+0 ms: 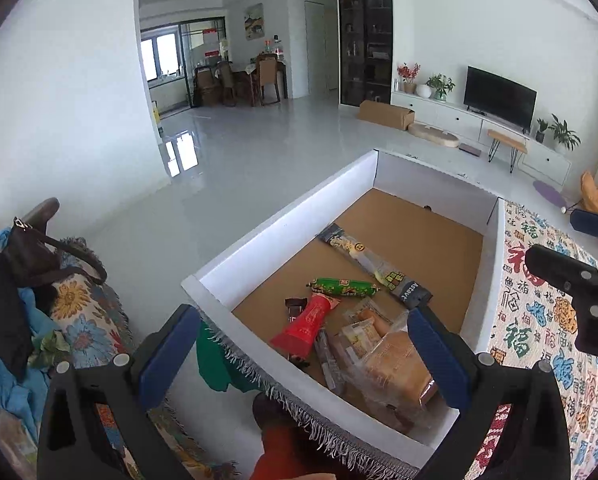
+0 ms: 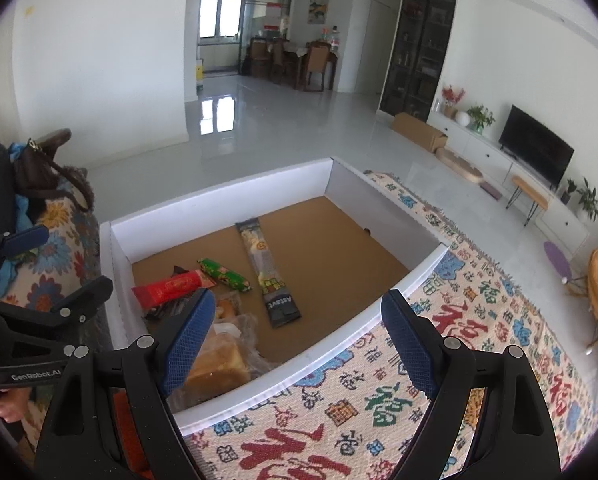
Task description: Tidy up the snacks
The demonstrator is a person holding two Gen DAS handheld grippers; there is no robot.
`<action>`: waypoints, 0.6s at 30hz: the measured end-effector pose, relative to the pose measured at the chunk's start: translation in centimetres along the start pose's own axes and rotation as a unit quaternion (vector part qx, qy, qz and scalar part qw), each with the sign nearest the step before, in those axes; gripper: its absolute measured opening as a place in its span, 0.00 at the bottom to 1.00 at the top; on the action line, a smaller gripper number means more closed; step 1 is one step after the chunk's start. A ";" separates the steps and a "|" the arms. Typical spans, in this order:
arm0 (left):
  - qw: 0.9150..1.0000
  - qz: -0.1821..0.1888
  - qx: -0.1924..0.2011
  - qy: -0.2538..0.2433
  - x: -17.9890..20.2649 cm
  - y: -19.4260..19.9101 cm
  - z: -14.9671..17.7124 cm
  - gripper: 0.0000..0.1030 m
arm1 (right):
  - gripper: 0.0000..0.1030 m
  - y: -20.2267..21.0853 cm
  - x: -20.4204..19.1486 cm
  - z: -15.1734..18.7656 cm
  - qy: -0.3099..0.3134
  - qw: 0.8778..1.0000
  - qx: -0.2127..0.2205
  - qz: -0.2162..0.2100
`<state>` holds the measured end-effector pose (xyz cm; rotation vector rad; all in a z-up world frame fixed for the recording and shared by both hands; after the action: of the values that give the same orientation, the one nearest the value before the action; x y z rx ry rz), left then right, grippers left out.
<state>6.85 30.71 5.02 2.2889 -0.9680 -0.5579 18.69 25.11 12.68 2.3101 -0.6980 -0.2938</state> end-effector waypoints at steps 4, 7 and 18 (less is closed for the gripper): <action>1.000 0.002 -0.018 0.008 -0.7 -1.0 0.7 1.00 | 0.85 -0.9 -1.1 -0.1 0.025 1.000 -0.005 0.011; 0.999 0.008 -0.029 0.013 -1.0 -1.3 0.9 1.00 | 0.85 -1.5 -1.7 -0.3 0.037 0.999 -0.008 0.012; 1.000 -0.002 -0.026 0.016 -1.7 -1.6 -0.1 1.00 | 0.85 -2.0 -2.1 -0.6 0.042 0.999 0.001 0.019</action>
<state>6.66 32.92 4.30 2.2463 -0.9239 -0.5411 18.02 27.81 11.76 2.2940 -0.7005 -0.1771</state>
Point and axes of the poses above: each gripper's, at about its wrist camera, not at the fingertips, and y roughly against the way its jaws point, x to its right, z to its underside, the point moved 7 cm from there along -y, roughly the way its jaws point, and after that the axes turned 10 degrees about -z, right-handed, at the moved point
